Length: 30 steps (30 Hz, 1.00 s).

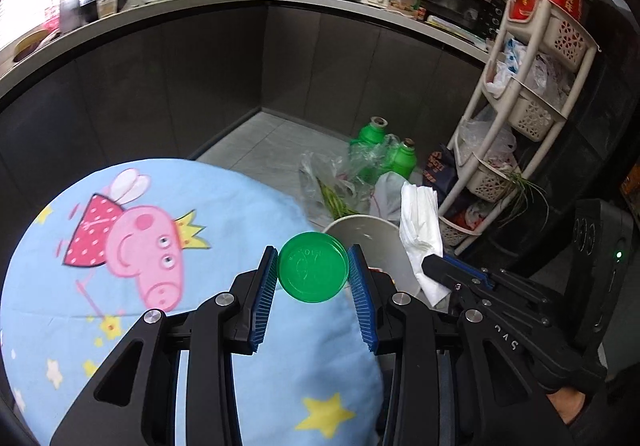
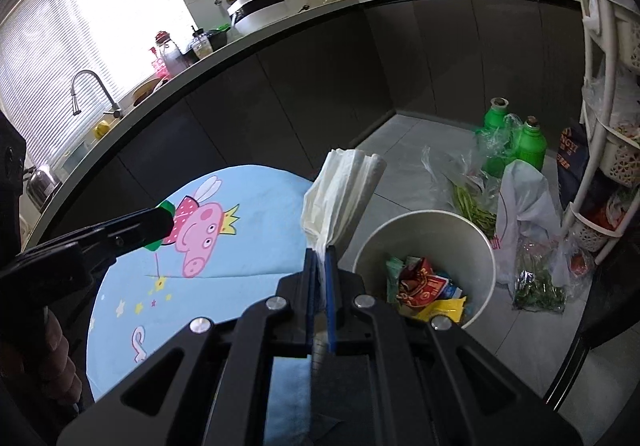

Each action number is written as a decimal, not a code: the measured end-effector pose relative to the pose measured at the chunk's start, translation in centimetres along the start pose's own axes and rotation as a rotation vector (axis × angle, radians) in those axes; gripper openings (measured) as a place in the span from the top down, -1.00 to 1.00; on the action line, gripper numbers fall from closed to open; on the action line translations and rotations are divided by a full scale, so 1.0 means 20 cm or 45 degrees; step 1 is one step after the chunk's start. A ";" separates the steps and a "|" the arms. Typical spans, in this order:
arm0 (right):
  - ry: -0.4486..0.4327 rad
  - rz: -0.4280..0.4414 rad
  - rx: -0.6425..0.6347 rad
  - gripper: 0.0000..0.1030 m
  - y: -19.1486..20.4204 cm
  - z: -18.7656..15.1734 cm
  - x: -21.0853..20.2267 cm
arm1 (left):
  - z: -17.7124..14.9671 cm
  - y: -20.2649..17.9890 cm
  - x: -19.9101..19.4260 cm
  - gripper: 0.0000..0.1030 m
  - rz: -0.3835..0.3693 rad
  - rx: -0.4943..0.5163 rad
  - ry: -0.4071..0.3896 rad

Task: Collect trash
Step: 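Carry tissue and green cap over the bucket and open both tools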

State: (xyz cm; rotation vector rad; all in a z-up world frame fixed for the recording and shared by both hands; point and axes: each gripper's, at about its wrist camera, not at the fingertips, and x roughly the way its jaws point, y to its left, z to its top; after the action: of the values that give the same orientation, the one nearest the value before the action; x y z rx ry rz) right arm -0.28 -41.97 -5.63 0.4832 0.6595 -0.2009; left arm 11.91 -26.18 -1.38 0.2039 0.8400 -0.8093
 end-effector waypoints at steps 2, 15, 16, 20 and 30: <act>0.000 -0.018 0.033 0.88 -0.09 0.00 0.00 | 0.03 -0.07 0.07 0.34 -0.017 0.029 0.015; 0.079 -0.072 0.197 0.88 -0.49 -0.06 0.19 | 0.12 -0.33 0.55 0.34 -0.092 0.105 0.195; 0.087 -0.072 0.204 0.88 -0.51 -0.06 0.21 | 0.12 -0.33 0.59 0.34 -0.094 0.104 0.212; 0.125 -0.067 0.234 0.88 -0.57 -0.08 0.30 | 0.12 -0.35 0.74 0.34 -0.088 0.104 0.270; 0.206 -0.054 0.251 0.87 -0.65 -0.12 0.52 | 0.07 -0.33 1.02 0.34 -0.069 0.104 0.396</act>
State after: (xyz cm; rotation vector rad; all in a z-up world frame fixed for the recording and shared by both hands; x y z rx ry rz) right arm 2.16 -52.43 -18.69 0.6801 0.8126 -0.2703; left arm 16.22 -42.74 -14.45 0.3874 1.1092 -0.8764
